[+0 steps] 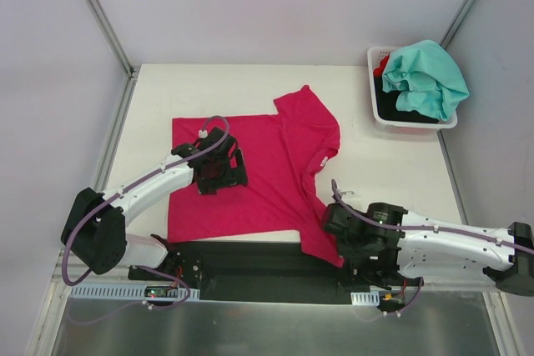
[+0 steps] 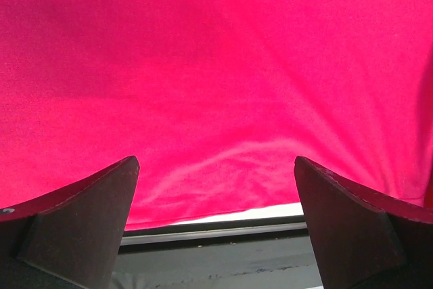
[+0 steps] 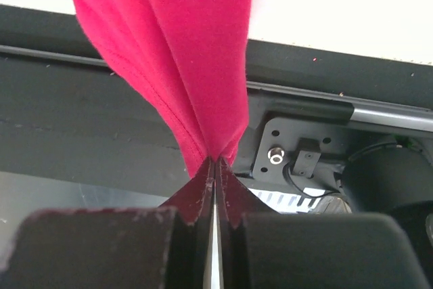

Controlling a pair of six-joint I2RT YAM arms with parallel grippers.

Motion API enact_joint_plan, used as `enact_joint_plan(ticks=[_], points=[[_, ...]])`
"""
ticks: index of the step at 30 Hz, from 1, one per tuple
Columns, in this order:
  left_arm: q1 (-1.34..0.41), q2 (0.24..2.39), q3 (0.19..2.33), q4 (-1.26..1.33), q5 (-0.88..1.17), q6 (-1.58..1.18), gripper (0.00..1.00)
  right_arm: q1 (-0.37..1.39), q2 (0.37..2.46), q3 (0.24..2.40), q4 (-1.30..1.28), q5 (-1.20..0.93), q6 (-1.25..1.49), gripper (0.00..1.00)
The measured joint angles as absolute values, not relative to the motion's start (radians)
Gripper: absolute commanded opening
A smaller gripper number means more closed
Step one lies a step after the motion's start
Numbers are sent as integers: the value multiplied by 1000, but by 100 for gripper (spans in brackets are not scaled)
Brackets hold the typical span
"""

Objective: Fold and stack the t-shirts

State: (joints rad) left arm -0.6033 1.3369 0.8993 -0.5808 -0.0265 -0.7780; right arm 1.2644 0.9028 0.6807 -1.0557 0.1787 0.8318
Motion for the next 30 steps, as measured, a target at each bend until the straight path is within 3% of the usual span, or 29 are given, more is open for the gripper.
enact_joint_plan(ticks=[7, 8, 13, 16, 23, 30], points=[[-604, 1320, 874, -580, -27, -784, 99, 1405, 913, 720, -1096, 202, 967, 2], [-604, 1314, 869, -580, -27, -787, 99, 1427, 925, 722, -1097, 205, 984, 6], [-610, 1271, 842, -580, -27, -801, 99, 1479, 1019, 757, -1083, 207, 1021, 46], [-610, 1247, 828, -580, -27, -802, 99, 1483, 1071, 802, -1077, 225, 1017, 55], [-610, 1241, 822, -580, -27, -804, 99, 1389, 1121, 970, -1077, 281, 926, 51], [-610, 1242, 822, -580, -27, -804, 99, 1041, 1079, 935, -989, 284, 683, 46]])
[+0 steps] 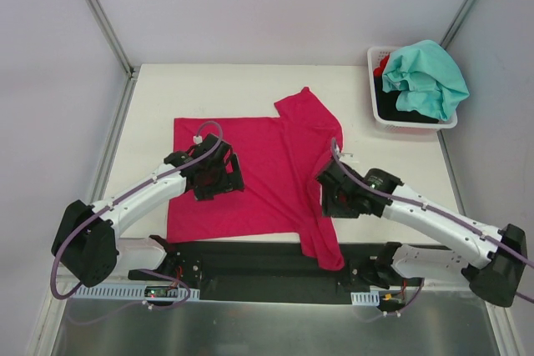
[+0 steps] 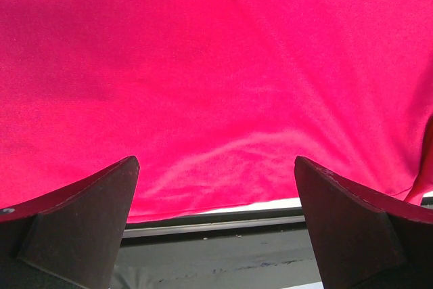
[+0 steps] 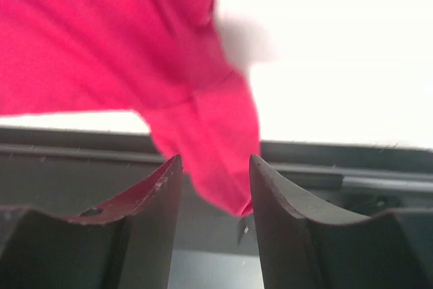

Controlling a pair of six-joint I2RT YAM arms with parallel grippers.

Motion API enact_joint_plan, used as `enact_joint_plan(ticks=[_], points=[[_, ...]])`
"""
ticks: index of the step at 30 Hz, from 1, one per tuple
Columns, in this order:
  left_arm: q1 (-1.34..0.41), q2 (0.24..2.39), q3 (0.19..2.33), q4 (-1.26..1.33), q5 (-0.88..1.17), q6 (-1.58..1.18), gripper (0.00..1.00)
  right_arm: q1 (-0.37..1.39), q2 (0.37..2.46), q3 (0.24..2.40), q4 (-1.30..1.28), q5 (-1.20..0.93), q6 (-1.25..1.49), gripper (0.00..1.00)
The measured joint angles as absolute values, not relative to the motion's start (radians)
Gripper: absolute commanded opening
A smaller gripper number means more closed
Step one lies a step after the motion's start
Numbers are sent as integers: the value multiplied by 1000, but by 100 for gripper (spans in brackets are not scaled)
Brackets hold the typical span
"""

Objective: Fold and stack the t-shirts

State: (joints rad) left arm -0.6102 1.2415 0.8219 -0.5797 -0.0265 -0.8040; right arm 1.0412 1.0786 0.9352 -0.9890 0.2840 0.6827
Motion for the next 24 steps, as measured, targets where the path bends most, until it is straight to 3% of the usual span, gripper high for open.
enact_joint_plan(ticks=[7, 14, 24], points=[[-610, 1257, 822, -580, -27, -804, 99, 746, 1200, 894, -812, 192, 403, 39], [-610, 1278, 833, -581, -27, -804, 99, 689, 1420, 972, -674, 87, 255, 35], [-610, 1314, 862, -582, -27, -803, 99, 604, 1564, 1126, -598, -19, 129, 36]])
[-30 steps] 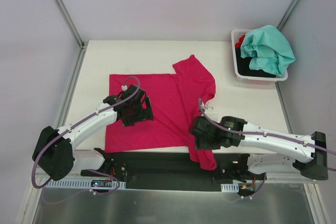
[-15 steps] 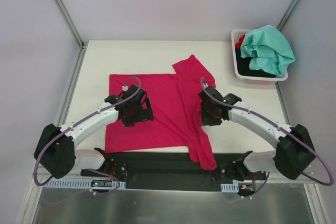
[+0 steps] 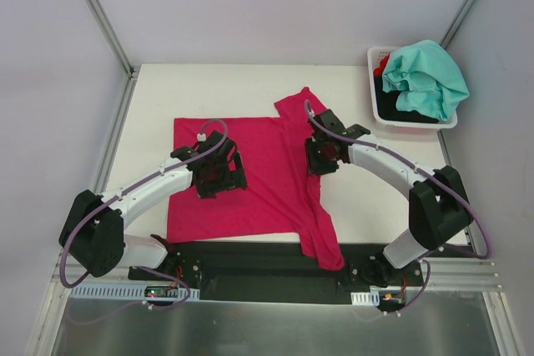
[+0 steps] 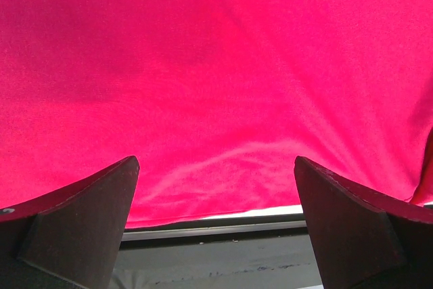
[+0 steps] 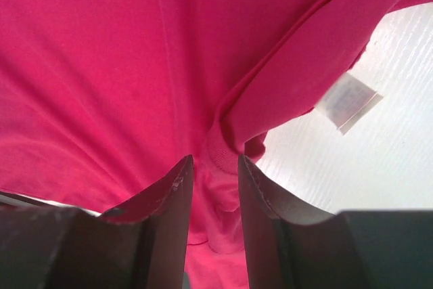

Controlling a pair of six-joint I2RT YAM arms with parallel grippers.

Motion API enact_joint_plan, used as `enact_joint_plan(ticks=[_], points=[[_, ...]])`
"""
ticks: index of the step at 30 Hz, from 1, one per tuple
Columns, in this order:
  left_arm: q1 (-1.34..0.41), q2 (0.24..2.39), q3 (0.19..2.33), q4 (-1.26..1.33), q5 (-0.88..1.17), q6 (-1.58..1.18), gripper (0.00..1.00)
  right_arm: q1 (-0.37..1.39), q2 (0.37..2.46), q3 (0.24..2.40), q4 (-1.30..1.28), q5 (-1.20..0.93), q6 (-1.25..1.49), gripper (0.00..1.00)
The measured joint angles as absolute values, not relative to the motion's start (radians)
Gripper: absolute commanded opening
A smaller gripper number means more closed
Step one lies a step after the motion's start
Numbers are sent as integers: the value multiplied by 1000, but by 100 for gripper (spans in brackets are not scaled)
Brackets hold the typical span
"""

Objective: Fold and stack the t-shirts

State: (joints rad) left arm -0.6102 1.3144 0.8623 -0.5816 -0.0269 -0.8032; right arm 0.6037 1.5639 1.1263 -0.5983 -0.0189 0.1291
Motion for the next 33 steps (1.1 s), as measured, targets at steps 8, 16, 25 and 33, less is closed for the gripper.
enact_joint_plan(ticks=[8, 16, 25, 33], points=[[-610, 1324, 876, -584, -27, -803, 99, 560, 1607, 1129, -594, -67, 67, 38], [-610, 1338, 891, -586, -27, -803, 99, 551, 1631, 1114, -585, -106, 51, 38], [-610, 1338, 895, -589, -27, -803, 99, 551, 1625, 1045, -569, -137, 44, 5], [-610, 1338, 895, -589, -27, -803, 99, 551, 1599, 1033, -587, -134, 44, 1]])
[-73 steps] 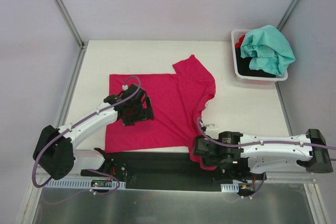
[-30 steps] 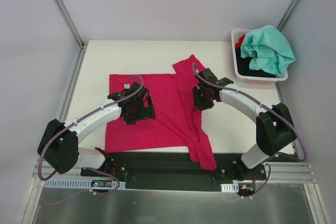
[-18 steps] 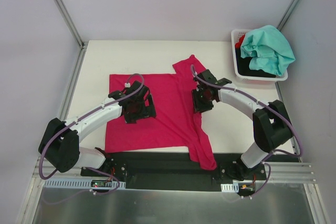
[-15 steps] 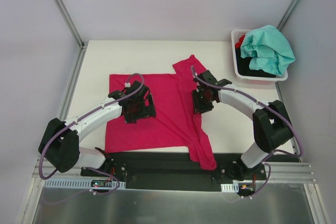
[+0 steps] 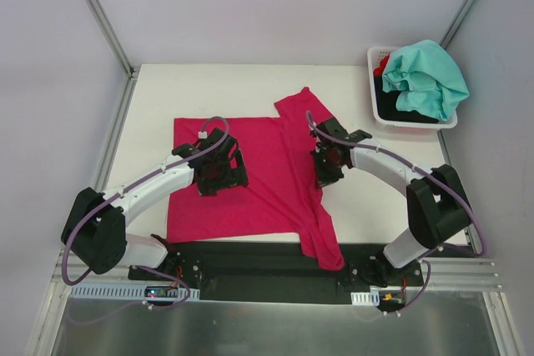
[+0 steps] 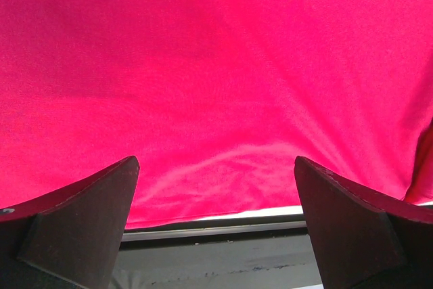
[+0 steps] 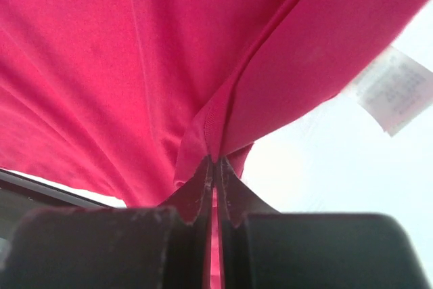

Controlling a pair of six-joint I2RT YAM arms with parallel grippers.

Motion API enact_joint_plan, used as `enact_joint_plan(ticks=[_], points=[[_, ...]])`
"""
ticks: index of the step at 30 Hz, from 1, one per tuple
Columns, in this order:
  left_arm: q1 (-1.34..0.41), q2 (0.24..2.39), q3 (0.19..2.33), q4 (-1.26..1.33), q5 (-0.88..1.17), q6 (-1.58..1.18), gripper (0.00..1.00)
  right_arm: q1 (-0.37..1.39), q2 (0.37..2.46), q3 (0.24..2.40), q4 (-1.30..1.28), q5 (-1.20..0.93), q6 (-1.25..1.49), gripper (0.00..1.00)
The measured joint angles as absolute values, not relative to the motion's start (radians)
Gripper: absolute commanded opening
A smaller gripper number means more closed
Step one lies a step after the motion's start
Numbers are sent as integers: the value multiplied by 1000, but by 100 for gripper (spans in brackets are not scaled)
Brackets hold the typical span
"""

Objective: Fold and stack the t-shirts

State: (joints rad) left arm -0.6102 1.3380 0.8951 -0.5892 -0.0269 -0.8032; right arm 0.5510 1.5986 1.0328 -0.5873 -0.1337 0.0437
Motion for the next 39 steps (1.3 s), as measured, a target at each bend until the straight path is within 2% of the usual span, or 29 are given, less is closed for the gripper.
enact_joint_plan(ticks=[10, 18, 21, 22, 23, 28, 34, 39], points=[[-610, 1335, 895, -589, -27, -804, 99, 551, 1383, 1123, -789, 15, 21, 1], [-610, 1300, 891, -588, -27, -804, 99, 566, 1256, 1079, -900, 94, 30, 2], [-610, 1287, 880, -588, -27, -804, 99, 578, 1241, 1025, -915, 100, 43, 13], [-610, 1285, 876, -588, -27, -803, 99, 583, 1241, 1007, -916, 101, 47, 36], [-610, 1284, 872, -588, -27, -804, 99, 586, 1243, 984, -916, 101, 51, 44], [-610, 1281, 866, -589, -27, -803, 99, 607, 1260, 955, -922, 106, 69, 59], [-610, 1261, 866, -590, -26, -804, 99, 679, 1251, 991, -949, 117, 96, 61], [-639, 1221, 860, -603, -27, -810, 99, 800, 1143, 949, -933, 115, 212, 58]])
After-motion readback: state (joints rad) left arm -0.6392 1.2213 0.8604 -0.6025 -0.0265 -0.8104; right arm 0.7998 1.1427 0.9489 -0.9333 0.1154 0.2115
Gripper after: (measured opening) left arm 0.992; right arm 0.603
